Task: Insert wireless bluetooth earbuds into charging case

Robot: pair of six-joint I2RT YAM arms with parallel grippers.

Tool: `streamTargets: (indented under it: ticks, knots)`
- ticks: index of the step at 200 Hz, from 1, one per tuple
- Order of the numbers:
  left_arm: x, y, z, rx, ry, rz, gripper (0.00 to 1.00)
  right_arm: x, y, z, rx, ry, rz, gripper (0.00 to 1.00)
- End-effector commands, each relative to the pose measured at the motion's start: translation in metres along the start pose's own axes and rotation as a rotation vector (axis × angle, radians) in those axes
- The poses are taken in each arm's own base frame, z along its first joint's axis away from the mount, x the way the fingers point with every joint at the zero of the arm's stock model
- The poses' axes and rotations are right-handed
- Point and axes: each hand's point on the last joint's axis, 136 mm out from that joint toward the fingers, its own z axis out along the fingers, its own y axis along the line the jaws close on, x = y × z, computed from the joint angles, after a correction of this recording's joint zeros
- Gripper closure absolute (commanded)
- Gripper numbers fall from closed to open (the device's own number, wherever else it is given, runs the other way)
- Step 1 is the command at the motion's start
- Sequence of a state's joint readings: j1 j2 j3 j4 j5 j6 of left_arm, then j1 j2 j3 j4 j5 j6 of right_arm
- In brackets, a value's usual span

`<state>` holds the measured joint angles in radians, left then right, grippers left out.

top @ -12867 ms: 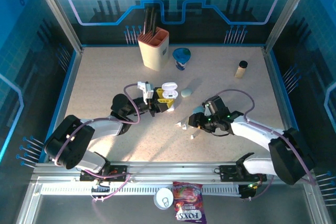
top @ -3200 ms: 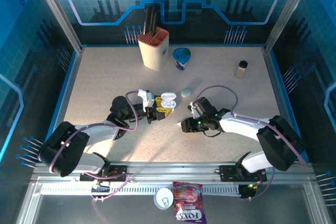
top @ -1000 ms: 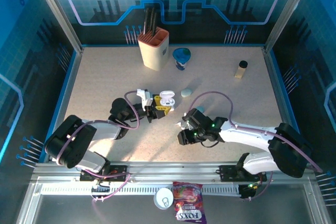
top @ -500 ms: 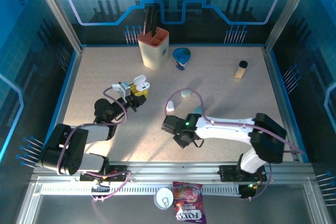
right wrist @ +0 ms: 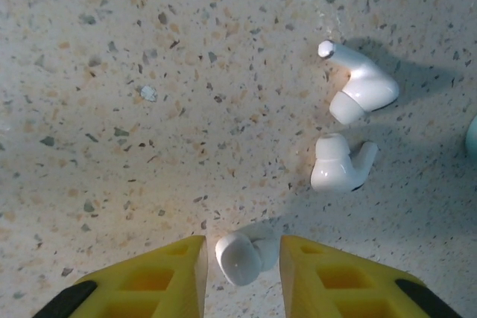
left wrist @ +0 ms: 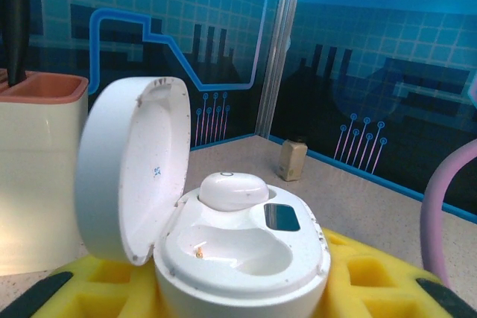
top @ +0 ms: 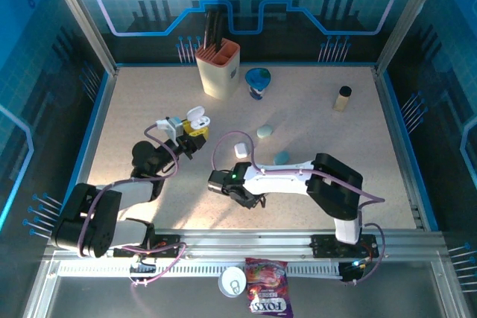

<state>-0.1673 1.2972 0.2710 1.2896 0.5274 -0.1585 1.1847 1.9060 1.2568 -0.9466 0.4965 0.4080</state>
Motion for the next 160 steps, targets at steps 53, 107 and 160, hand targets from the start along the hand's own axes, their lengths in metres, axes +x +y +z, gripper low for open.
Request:
streamTargets:
  ticks: [53,107,160]
  knots:
    - [-0.003,0.001,-0.002,-0.008,0.014,0.029,0.81,0.012,-0.003,0.006,0.063,0.073,-0.085,0.70]
    - [-0.002,0.000,-0.001,-0.004,0.017,0.027,0.81,0.017,-0.002,0.010,0.063,0.099,-0.086,0.71]
    - [-0.003,0.000,-0.002,-0.002,0.017,0.026,0.81,0.019,0.002,0.010,0.040,0.097,-0.096,0.68]
